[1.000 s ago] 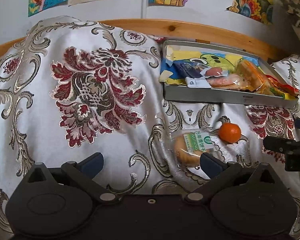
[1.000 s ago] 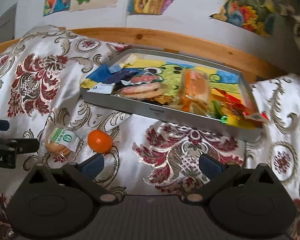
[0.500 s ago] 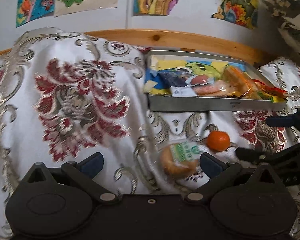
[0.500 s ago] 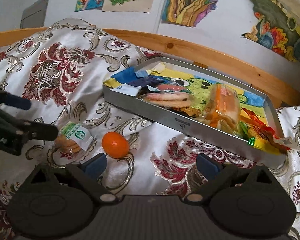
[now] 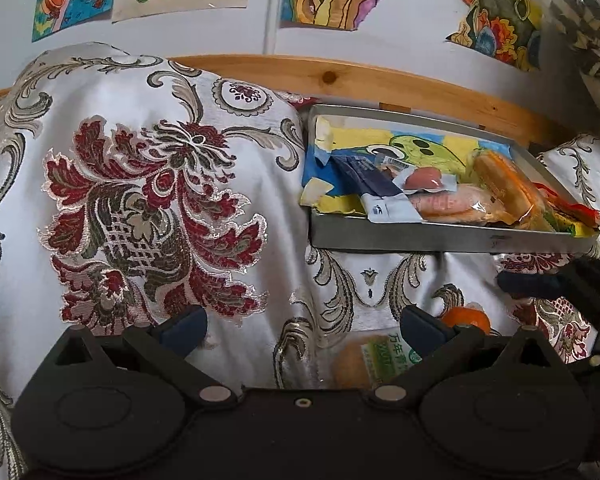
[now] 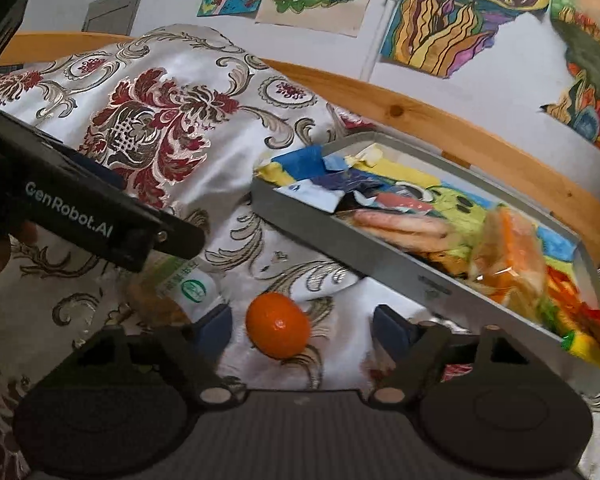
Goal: Organize snacks
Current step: 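Grasp the tangerine with the right tool while the left tool grasps the wrapped biscuit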
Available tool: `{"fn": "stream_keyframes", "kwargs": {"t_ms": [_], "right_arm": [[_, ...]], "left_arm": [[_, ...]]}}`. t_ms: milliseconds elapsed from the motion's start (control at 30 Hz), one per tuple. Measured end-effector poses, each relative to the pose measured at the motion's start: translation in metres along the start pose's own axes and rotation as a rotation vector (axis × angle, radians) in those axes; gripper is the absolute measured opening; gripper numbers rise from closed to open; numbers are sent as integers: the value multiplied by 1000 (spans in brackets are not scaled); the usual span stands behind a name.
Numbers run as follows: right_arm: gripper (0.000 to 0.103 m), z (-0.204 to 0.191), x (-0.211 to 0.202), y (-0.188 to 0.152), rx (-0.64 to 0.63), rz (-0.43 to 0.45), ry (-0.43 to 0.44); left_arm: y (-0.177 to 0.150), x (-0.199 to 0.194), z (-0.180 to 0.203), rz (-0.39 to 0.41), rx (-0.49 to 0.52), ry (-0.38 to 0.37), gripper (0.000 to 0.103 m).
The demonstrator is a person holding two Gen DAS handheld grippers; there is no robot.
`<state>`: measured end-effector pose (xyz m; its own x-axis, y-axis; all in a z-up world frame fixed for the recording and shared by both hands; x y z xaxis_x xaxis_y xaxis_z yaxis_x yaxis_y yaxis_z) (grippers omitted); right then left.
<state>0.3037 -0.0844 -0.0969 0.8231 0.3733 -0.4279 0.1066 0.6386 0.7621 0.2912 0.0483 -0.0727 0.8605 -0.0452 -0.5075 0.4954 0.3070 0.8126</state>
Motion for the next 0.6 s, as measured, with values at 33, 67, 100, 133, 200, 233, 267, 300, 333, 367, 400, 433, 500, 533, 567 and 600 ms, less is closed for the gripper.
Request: {"fn": "stream_keyframes", "kwargs": {"t_ms": [33, 67, 100, 133, 200, 233, 267, 300, 333, 367, 400, 433, 500, 533, 567, 600], "right_arm": [[75, 0, 2, -1, 14, -3, 4], [75, 0, 4, -2, 35, -8, 8], [71, -1, 5, -4, 52, -8, 11], [65, -1, 5, -4, 68, -5, 15], [56, -4, 4, -4, 86, 2, 24], [47, -6, 2, -4, 92, 5, 26], [42, -7, 1, -4, 98, 11, 29], [39, -8, -1, -4, 105, 14, 30], [39, -8, -3, -5, 110, 14, 21], [38, -8, -6, -6, 117, 15, 14], [38, -7, -9, -7, 128, 15, 8], [38, -6, -12, -9, 136, 11, 5], [38, -2, -19, -12, 152, -2, -2], [38, 0, -24, -14, 164, -8, -10], [38, 2, -31, -16, 182, -13, -18], [38, 5, -37, -17, 199, -15, -26]], "left_arm": [[0, 0, 0, 1, 3, -1, 102], [-1, 1, 1, 1, 7, -2, 102], [-1, 1, 1, 0, 12, -6, 102], [-3, 1, 2, -2, 18, -12, 102], [-6, 1, 5, -12, 31, -30, 102], [-7, 1, 7, -15, 37, -36, 102], [-8, 0, 8, -17, 42, -40, 102], [-9, 0, 9, -20, 48, -42, 102], [-11, -1, 9, -22, 53, -41, 102], [-12, -1, 10, -25, 59, -38, 102], [-13, -1, 9, -27, 61, -35, 102], [-14, -1, 9, -30, 62, -36, 102], [-16, -1, 11, -32, 66, -45, 102], [-17, -2, 13, -32, 71, -51, 102], [-18, -2, 15, -34, 76, -60, 102], [-20, -2, 17, -39, 82, -73, 102]]}}
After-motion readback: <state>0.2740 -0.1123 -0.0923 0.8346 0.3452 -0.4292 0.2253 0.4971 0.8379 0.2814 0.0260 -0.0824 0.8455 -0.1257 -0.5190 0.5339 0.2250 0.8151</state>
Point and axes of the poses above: each gripper's, at about its wrist camera, not at the fingertips, and x roughly the way its jaws point, z to its right, y to its top, the point moved 10 cm from there along x, roughly the way its jaws point, and after that the axes turned 15 degrees about -x, right-handed, at the moved point
